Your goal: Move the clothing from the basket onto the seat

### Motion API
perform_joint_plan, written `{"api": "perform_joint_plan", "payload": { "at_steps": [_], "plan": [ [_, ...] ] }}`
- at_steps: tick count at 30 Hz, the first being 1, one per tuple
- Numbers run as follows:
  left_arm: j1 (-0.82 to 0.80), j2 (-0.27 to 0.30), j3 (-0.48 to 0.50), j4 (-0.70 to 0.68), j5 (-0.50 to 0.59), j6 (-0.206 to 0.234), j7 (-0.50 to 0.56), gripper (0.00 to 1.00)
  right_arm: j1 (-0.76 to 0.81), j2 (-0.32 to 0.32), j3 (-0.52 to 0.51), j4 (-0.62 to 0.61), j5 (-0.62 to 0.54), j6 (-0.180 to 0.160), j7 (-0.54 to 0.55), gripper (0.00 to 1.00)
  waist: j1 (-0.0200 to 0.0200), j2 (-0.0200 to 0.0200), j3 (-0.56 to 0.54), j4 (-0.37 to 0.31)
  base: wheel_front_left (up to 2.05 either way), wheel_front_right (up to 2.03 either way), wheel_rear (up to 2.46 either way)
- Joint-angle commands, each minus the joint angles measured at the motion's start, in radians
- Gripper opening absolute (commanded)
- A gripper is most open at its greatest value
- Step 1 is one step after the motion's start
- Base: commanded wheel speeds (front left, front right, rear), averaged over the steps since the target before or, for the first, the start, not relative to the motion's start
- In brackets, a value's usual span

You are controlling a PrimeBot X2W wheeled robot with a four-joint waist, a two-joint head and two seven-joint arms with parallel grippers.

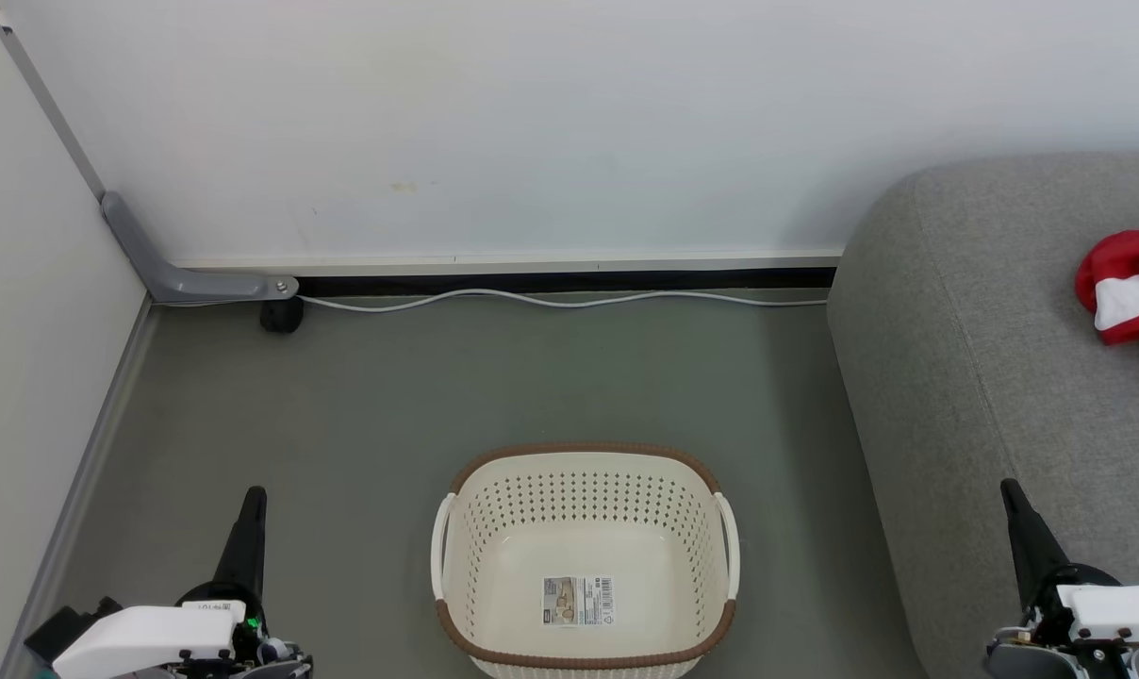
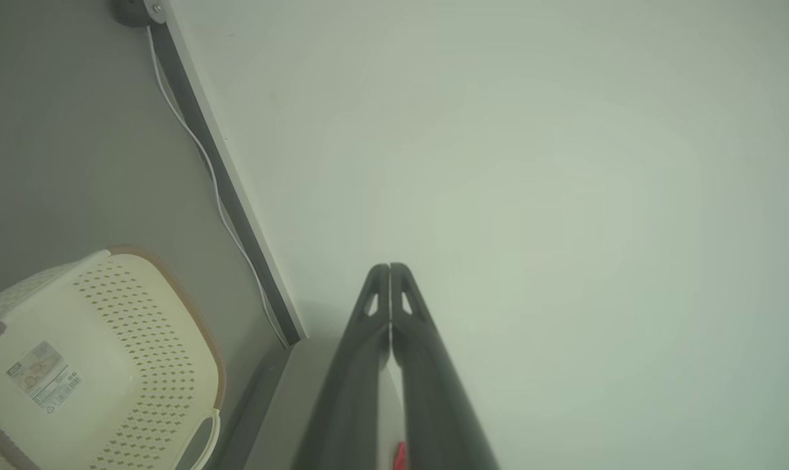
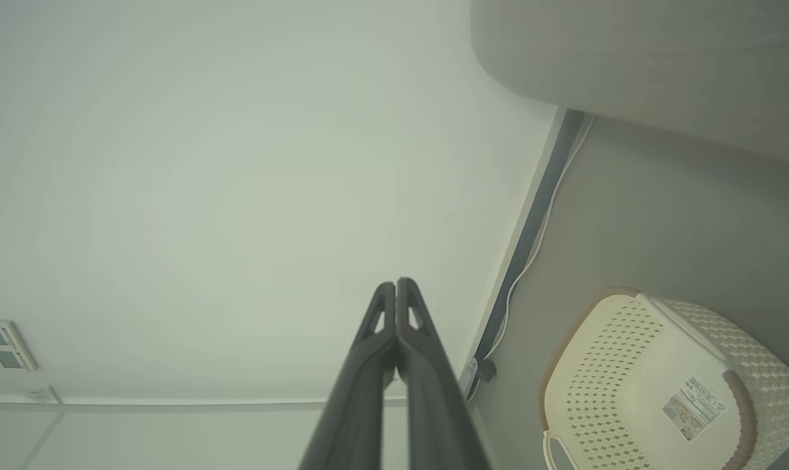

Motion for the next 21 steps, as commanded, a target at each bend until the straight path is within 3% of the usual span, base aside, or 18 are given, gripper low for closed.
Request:
{"api": "perform_joint_plan", "payload": {
  "at_steps": [1, 9, 21],
  "plan": [
    [-0.063, 0.017, 0.032, -0.034, -0.039, -0.009, 0.011, 0.0, -0.046, -0.011, 0.014, -0.039, 0.043, 0.001, 0.019, 0.0, 0.0, -0.0001, 0.0, -0.001, 0.0, 0.0, 0.0],
    [-0.073, 0.018, 0.038, -0.04, -0.128, -0.012, 0.034, 0.0, -0.049, -0.009, 0.007, -0.049, 0.132, 0.002, 0.042, 0.0, 0.0, -0.0001, 0.001, -0.004, 0.0, 0.0, 0.0],
    [-0.073, 0.018, 0.038, -0.04, -0.128, -0.012, 0.034, 0.0, -0.049, -0.009, 0.007, -0.049, 0.132, 0.002, 0.042, 0.0, 0.0, -0.0001, 0.001, -0.004, 0.0, 0.0, 0.0]
  ]
}}
